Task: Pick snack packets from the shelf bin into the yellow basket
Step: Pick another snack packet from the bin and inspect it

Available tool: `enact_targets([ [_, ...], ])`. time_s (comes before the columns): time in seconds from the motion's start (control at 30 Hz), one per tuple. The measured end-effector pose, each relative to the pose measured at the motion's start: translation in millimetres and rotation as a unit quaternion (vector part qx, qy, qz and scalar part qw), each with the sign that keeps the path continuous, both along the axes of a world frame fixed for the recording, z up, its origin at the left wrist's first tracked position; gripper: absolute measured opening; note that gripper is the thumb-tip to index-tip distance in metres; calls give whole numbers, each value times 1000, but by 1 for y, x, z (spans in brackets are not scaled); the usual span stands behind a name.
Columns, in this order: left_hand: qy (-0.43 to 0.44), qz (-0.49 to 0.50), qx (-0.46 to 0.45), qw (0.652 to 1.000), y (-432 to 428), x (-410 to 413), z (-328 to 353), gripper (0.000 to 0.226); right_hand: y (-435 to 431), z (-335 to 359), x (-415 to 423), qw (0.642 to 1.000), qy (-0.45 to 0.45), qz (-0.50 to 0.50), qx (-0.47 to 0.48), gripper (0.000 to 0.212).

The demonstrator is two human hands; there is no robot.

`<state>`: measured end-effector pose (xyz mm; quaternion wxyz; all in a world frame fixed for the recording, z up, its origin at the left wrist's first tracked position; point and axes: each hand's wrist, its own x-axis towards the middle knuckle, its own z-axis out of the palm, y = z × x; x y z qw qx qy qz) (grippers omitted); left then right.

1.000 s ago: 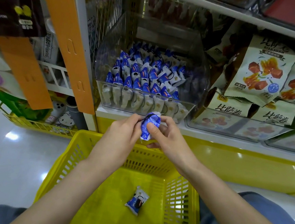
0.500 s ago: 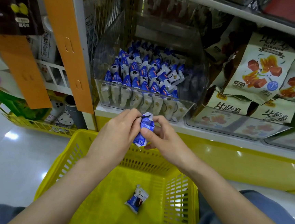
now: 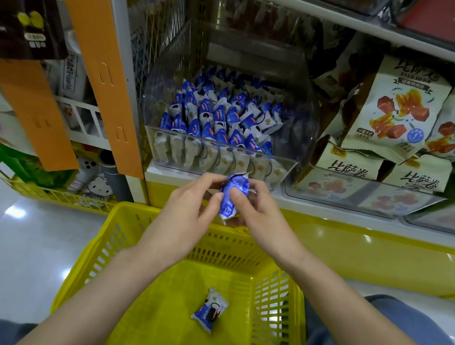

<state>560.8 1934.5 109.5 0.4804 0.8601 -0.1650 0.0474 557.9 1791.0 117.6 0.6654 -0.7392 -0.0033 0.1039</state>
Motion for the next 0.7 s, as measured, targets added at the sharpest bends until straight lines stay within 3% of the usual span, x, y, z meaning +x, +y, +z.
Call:
enact_targets([
  [0.1,31,-23,-13,999,-1,0,-1,32,-1,-2,2,1000,11,-21,9,22],
  [0.23,70,-29,-81,994,-2,0,4,26,-2,-4,3,999,-5,-38,5,27],
  [0.33,144,-59,-168,973,-7,-5,9,19,-5,-5,3,988,-85,-76,-105,46],
  [0.43,146,-44,-180,972,-13,-8,10,27,-3,-9,0,960,-179,-74,-202,57],
  [0.53,105,15,-155,982,-12,-5,10,10,-1,-7,-4,938,-216,-44,-269,53],
  [0.7,114,54,-185,975,-3,3,11,23,-7,1,-1,927,-223,-13,-301,20],
])
